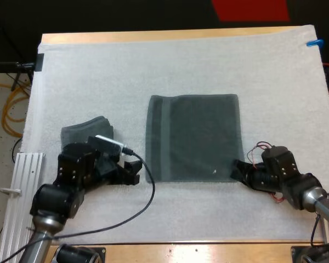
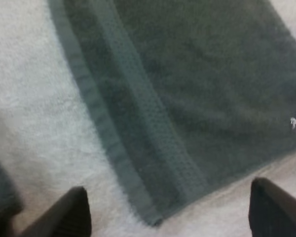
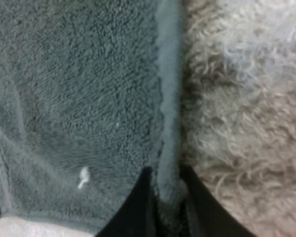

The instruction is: Pick towel from pile fold and stack

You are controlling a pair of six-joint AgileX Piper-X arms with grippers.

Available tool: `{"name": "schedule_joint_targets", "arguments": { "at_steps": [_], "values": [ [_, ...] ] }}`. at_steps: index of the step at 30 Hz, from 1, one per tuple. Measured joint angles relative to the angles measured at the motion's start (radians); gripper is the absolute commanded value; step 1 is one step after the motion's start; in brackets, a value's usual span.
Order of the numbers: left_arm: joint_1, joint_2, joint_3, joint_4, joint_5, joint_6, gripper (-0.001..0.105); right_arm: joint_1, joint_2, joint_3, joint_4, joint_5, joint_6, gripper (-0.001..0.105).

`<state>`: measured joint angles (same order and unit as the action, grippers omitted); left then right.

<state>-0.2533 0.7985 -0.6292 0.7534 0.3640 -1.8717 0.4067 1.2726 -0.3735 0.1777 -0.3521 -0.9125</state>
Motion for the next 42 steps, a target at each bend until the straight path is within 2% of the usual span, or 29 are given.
{"name": "schedule_joint_targets", "arguments": {
  "at_steps": [3,8,14,17,21,23,26,28,34,40,42],
  "values": [
    [0.000,0.089,0.000,-0.029,0.063,-0.044,0.065,0.000,-0.023,0.000,0.030,0.025,-0.034,0.000],
    [0.000,0.307,0.000,-0.044,0.099,-0.081,0.065,0.000,-0.027,0.000,0.043,0.032,-0.045,0.000],
    [0.000,0.550,0.000,-0.123,0.261,-0.126,0.065,0.000,-0.027,0.000,0.043,0.032,-0.044,0.000],
    [0.000,0.620,0.000,-0.152,0.270,-0.142,0.065,0.000,-0.027,0.000,0.043,0.032,-0.044,0.000],
    [0.000,0.661,0.000,-0.156,0.275,-0.155,0.065,0.000,-0.027,0.000,0.043,0.032,-0.044,0.000],
    [0.000,0.667,0.000,-0.177,0.305,-0.155,0.064,0.000,-0.027,0.000,0.043,0.032,-0.044,0.000],
    [0.000,0.673,0.000,-0.208,0.378,-0.187,0.058,0.000,-0.027,0.000,0.043,0.032,-0.044,0.000],
    [-0.001,0.686,0.000,-0.218,0.399,-0.206,0.053,0.000,-0.027,0.000,0.045,0.032,-0.044,0.000],
    [-0.002,0.760,-0.002,-0.234,0.418,-0.214,0.051,0.000,-0.027,0.000,0.046,0.034,-0.044,0.000],
    [-0.002,0.764,-0.005,-0.254,0.421,-0.237,0.050,0.000,-0.027,0.000,0.047,0.034,-0.044,0.000],
    [-0.002,0.765,-0.005,-0.269,0.415,-0.246,0.046,0.000,-0.027,0.000,0.047,0.034,-0.044,0.000]
  ]
}}
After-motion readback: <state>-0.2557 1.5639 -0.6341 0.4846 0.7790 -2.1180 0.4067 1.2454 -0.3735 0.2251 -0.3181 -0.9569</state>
